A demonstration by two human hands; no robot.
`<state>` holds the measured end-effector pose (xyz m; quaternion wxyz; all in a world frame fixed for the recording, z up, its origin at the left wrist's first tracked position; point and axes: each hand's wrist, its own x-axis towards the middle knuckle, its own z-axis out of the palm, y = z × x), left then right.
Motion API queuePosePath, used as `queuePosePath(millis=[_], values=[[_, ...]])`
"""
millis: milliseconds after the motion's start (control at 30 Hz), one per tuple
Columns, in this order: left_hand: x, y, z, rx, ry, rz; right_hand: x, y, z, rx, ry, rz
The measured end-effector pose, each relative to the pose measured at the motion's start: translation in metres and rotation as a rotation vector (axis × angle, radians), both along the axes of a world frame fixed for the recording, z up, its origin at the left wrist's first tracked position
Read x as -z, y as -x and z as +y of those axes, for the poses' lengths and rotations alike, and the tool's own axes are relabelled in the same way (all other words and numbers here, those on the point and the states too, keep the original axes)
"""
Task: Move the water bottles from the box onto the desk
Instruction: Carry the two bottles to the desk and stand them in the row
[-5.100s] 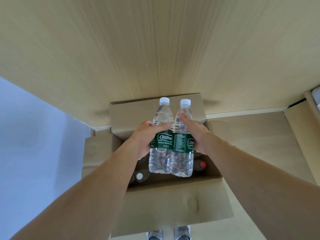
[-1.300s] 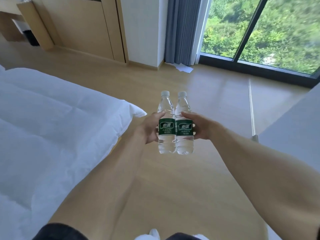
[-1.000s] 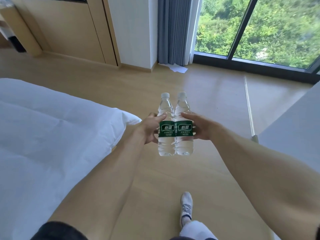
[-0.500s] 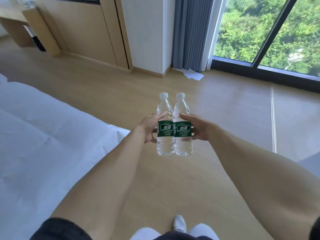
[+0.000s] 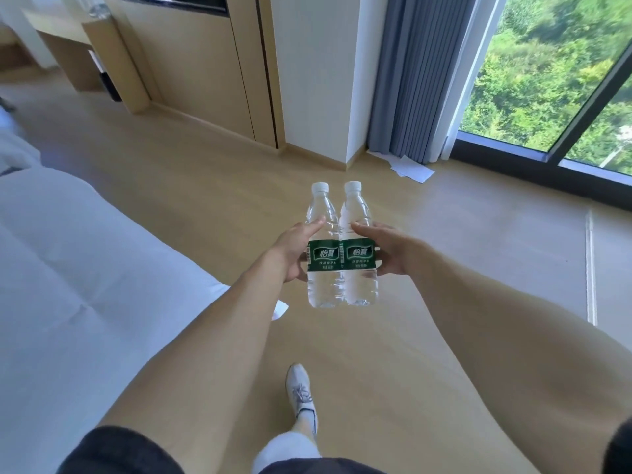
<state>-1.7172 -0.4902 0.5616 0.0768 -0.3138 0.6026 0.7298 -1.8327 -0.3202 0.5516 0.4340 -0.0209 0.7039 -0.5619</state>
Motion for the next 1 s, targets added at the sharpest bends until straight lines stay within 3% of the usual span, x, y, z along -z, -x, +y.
queuePosePath(millis=[533,1000], values=[[-0.012,0.194,-0.241,-0.072,0.012,0.011,-0.013,0.211,-0.249,-0.082,0.005,-0.011],[0.005,0.326,-0.409,-0.329,0.038,-0.049,0.004,0.369,-0.452,-0.344,0.041,-0.055]])
